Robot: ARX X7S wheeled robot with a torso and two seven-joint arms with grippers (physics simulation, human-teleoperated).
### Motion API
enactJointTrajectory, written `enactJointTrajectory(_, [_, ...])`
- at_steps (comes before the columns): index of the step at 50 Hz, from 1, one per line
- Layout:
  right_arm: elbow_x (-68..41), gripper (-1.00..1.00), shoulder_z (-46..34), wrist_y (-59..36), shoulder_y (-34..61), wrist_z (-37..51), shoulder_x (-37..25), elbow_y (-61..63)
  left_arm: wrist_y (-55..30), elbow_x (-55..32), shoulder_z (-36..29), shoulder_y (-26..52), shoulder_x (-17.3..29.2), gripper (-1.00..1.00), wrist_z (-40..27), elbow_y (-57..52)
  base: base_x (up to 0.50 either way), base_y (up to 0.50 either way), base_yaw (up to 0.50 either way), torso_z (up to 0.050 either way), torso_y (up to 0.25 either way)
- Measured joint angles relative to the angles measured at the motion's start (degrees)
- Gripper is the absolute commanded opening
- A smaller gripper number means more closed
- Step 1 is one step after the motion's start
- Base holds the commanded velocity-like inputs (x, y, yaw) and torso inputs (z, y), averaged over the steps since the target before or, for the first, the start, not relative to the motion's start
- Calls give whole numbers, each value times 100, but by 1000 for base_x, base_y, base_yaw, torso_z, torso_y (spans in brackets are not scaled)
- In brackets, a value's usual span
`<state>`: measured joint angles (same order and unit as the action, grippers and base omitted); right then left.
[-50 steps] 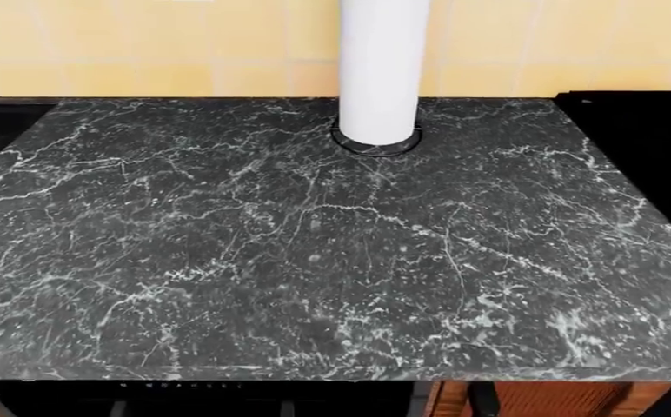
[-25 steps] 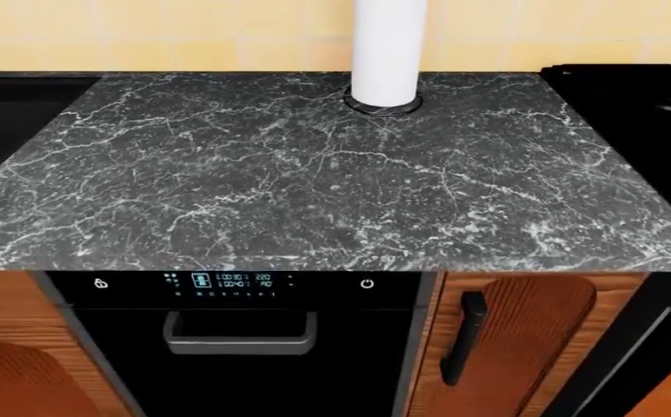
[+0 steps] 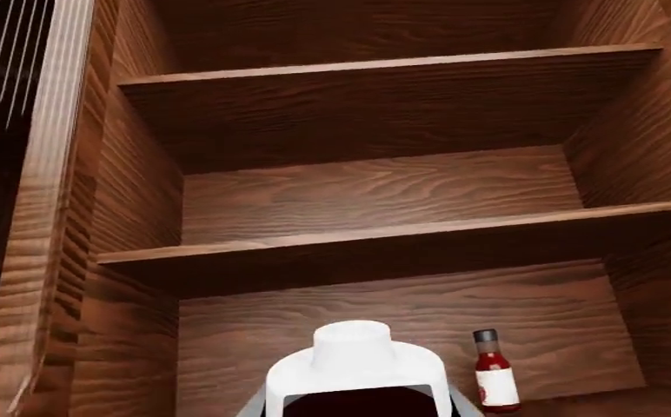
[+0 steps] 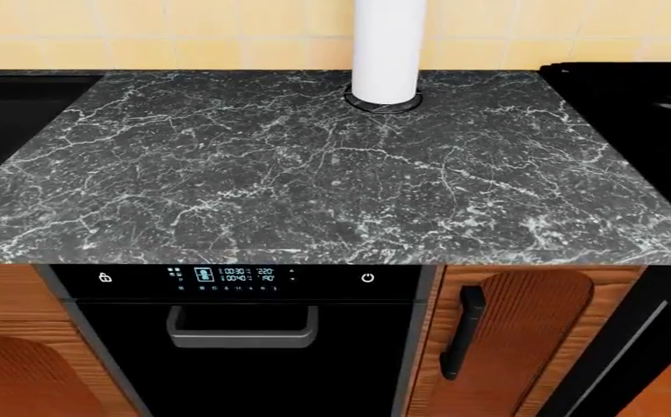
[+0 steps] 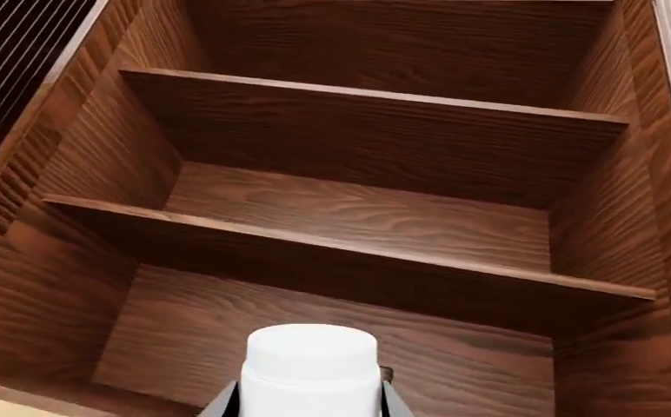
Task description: Pick and place the shaker into the drawer. Then close the cabinet.
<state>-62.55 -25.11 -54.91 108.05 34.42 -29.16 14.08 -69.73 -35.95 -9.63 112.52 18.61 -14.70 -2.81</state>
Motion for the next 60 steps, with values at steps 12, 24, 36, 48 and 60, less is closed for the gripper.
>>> enactJointTrajectory(12, [-957,-100,426,-393,-957,947,-460,1293,-1163,-851,960,-1192,-1,-100,-672,-1659,0,0,0,0,0])
enactJointTrajectory(24, [-1295,-100,647,-426,-2047,1502,-975,2269,-1377,-1347,1465,-2754,148,-100,-943,-2797,0,0,0,1,0])
enactJointTrajectory(36, [-1365,-100,777,-269,-3039,1833,-1299,2910,-1134,-1501,1677,-3939,285,-100,-961,-3339,0,0,0,0,0])
enactJointTrajectory(48, [-1228,-100,911,19,-3896,1885,-1521,3259,-829,-1489,1794,-4705,369,-100,-919,-3518,0,0,0,0,0])
enactJointTrajectory(60, [-1017,-100,1040,342,-4510,1817,-1619,3392,-604,-1438,1727,-5149,436,-100,-861,-3592,-162,2,0,1,1])
